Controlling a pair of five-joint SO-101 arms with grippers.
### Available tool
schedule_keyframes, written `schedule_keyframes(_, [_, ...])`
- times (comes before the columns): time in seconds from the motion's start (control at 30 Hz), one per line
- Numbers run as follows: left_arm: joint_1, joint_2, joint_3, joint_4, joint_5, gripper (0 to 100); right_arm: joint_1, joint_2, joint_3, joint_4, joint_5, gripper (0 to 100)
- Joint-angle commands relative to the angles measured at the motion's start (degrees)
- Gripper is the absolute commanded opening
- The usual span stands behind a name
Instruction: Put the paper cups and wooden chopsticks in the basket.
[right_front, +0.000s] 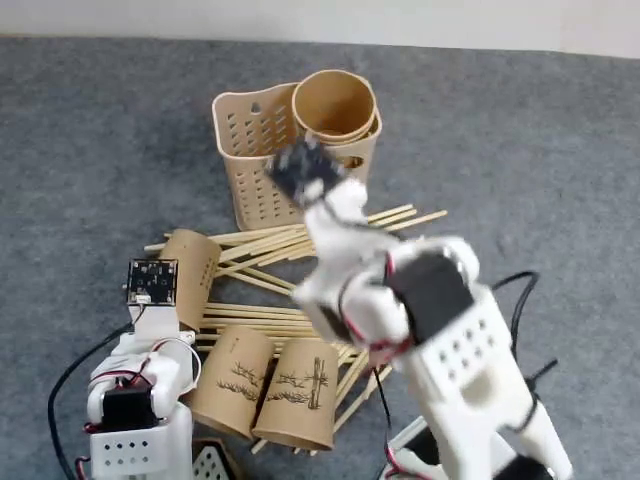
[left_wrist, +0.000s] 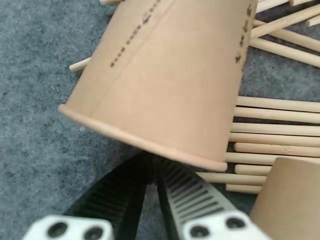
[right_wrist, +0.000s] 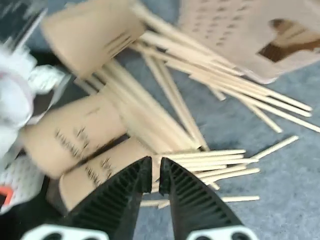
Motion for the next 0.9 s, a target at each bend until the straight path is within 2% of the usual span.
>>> schedule_keyframes(0.0, [0.9, -0.3, 1.1, 0.3, -0.3, 1, -5.8, -8.5, 4.7, 0.8, 1.1, 4.2])
schedule_keyframes(0.37, [0.9, -0.3, 1.1, 0.3, -0.3, 1, -21.8, -19.9, 22.2, 0.8, 1.1, 4.7])
schedule_keyframes(0.43, [0.9, -0.3, 1.1, 0.3, -0.3, 1, -24.7, -20.9, 24.6, 0.8, 1.1, 7.7])
schedule_keyframes(0.67, [0.9, -0.3, 1.1, 0.3, -0.3, 1, -31.1, -24.3, 32.8, -1.5, 1.1, 28.3])
schedule_keyframes(0.87, [0.9, -0.3, 1.1, 0.3, -0.3, 1, -33.6, -28.3, 42.9, -11.2, 1.1, 30.0])
